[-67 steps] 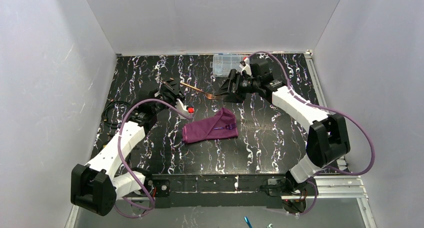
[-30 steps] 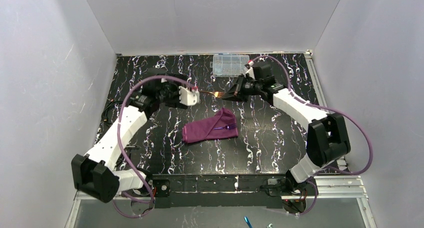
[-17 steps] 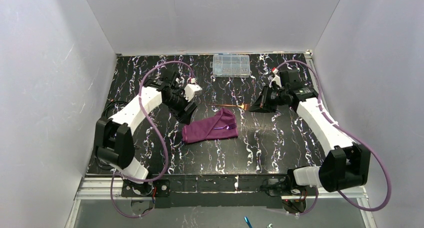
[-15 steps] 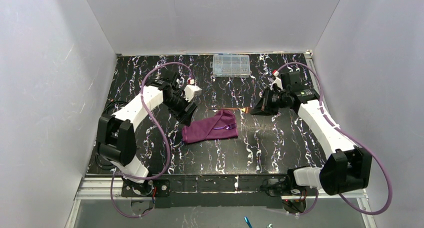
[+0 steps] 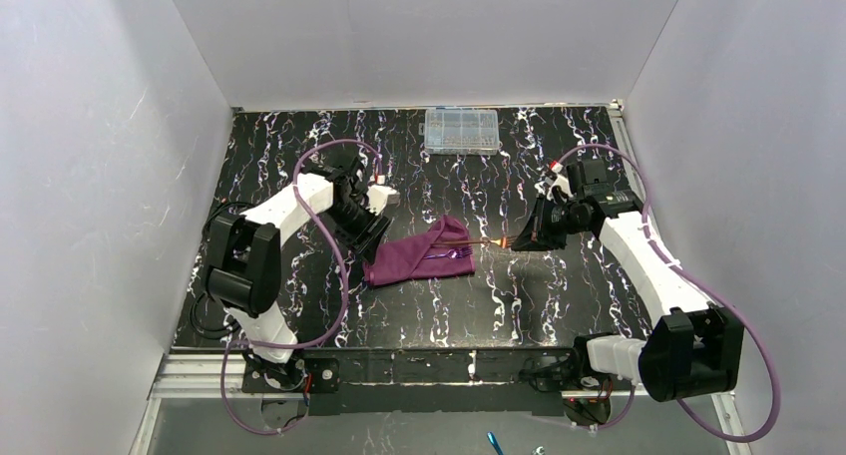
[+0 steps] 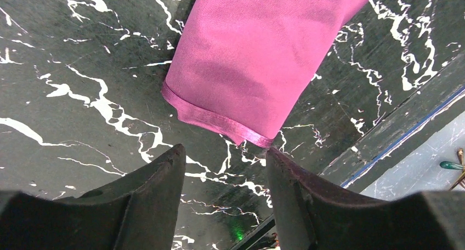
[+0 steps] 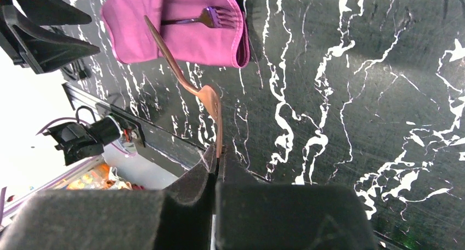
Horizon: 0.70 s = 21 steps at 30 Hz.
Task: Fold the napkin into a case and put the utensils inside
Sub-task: Insert the spoon into the folded napkin.
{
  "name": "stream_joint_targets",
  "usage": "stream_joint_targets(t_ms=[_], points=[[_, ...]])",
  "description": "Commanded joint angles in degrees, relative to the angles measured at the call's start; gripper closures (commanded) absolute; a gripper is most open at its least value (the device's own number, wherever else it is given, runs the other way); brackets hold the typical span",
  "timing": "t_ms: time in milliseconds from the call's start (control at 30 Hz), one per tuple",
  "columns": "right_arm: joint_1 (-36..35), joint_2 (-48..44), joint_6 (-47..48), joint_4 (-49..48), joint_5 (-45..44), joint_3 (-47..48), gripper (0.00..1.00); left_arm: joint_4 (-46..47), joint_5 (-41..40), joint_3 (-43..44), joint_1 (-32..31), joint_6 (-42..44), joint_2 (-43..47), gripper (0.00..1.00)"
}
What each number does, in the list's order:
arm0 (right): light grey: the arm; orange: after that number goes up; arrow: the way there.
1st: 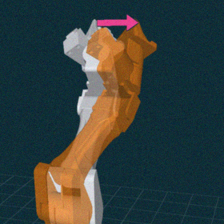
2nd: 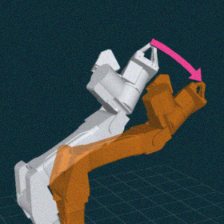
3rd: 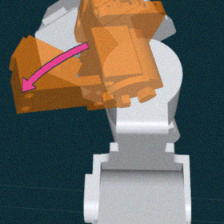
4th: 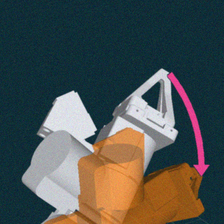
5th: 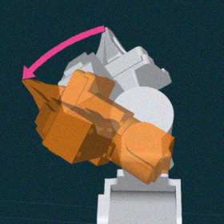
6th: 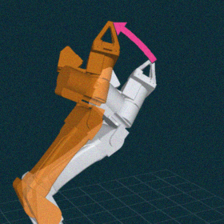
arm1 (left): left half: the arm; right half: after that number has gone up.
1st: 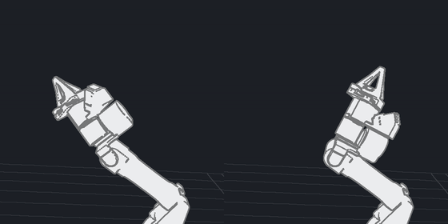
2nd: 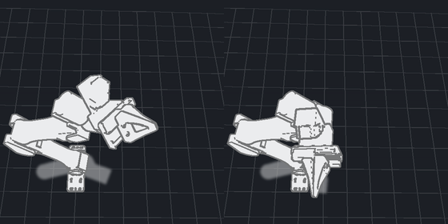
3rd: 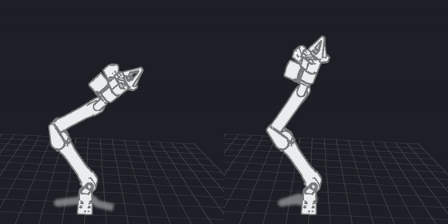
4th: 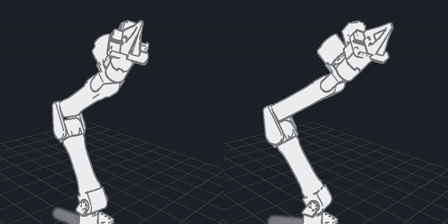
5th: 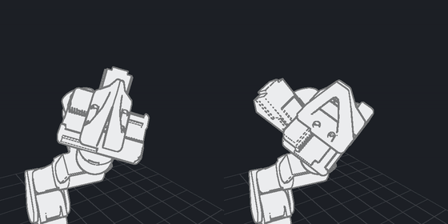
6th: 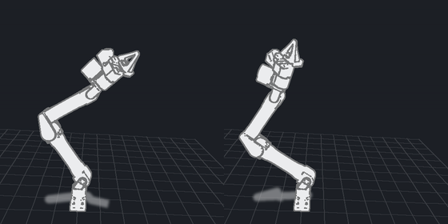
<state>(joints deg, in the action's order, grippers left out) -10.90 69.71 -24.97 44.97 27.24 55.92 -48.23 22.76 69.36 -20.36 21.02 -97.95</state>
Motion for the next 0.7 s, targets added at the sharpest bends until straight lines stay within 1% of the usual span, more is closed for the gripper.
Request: stream_joint_targets(t_ms=[0,100,300,667], points=[[0.3,0.5,2.0,-0.8,2.0,-1.3,0.99,-1.3,-0.9,-0.9,0.1,1.0,-1.1,0.49],[0.2,0.7,2.8,-0.4,1.5,-2.2,0.99,-1.1,-0.9,-1.0,0.1,1.1,-2.2,0.51],[0.2,0.7,3.3,-0.7,1.1,-3.4,0.99,0.2,-1.0,-1.0,0.1,0.8,-4.1,0.53],[-0.7,5.6,1.5,-6.9,4.0,-3.9,0.99,1.2,-1.9,-1.7,0.1,1.6,-6.0,0.60]])
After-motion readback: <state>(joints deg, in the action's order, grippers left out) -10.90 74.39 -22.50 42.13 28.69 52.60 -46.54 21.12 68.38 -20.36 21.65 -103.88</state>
